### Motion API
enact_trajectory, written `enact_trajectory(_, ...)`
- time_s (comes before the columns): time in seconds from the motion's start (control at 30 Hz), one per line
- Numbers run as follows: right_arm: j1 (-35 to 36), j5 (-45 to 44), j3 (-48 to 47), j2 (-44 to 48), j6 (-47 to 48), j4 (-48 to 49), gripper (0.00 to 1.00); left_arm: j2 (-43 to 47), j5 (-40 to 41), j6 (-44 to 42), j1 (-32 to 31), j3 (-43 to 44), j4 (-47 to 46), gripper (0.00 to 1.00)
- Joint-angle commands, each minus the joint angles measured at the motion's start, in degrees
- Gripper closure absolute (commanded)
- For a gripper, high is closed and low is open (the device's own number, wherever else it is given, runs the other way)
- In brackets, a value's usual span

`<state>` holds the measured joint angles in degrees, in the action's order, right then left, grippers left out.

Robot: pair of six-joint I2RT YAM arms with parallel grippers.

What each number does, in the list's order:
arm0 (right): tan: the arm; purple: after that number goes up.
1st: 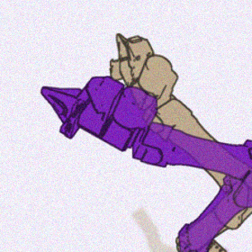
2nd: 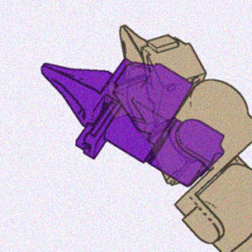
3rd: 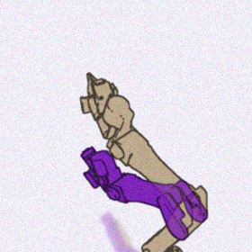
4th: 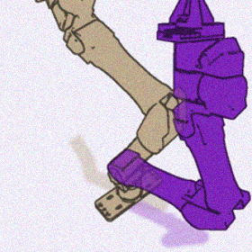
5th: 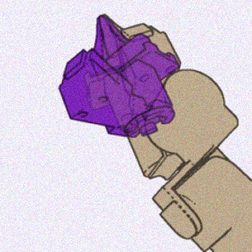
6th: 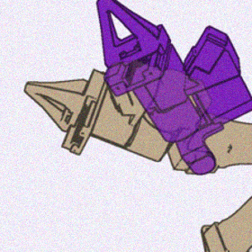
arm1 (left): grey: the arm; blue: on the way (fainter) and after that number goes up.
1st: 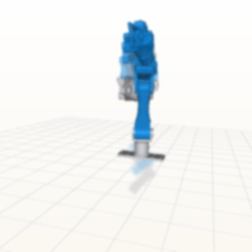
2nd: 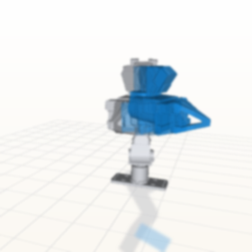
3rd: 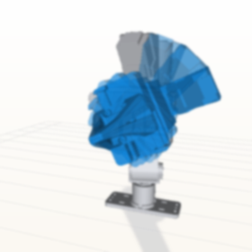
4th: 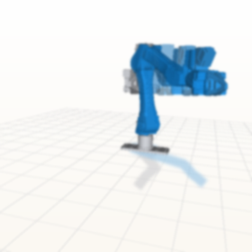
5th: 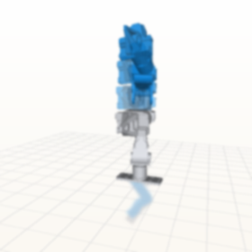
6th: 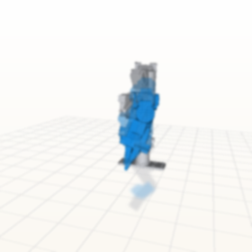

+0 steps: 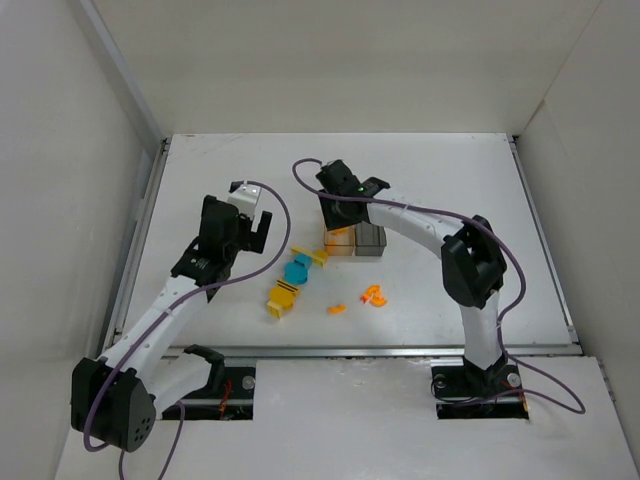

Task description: Sort the legos into containers by color

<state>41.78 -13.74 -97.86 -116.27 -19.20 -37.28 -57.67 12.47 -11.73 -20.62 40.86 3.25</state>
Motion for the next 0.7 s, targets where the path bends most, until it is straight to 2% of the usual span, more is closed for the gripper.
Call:
enact_trajectory(0.0, -0.30, 1.87, -2.95, -0.63, 1.18, 0.19, 0.59, 0.36, 0.27, -1.19, 0.50, 2.12, -2.89, 0.00)
enact_trajectory(0.07, -0.30, 2.39, -3.56, -1.33, 1.18, 0.19, 0.54, 0.36, 0.27, -1.19, 0.50, 2.12, -2.89, 0.00)
enact_trajectory(0.2, -0.30, 2.40, -4.18, -1.33, 1.71, -0.33, 0.32, 0.36, -0.25, -1.19, 1.02, 2.12, -2.89, 0.00)
enact_trajectory(0.33, -0.30, 2.93, -2.95, -0.02, 1.71, 0.18, 0.21, 0.36, -0.25, -1.19, 1.02, 2.12, -2.89, 0.00)
enact_trajectory(0.43, -0.30, 3.63, -1.90, 0.52, 2.24, 0.19, 0.16, 0.89, -0.77, -1.19, 1.02, 2.12, -2.89, 0.00)
enact_trajectory(0.57, -0.30, 5.56, -1.19, 3.06, 3.38, 1.24, 0.15, 0.89, -1.40, -1.19, 1.02, 2.64, -2.37, 0.00)
enact_trajectory(0.67, -0.30, 6.09, 1.53, 7.62, 3.38, 1.76, 0.12, 0.89, -5.76, -2.68, 1.02, 3.35, -0.88, 0.00)
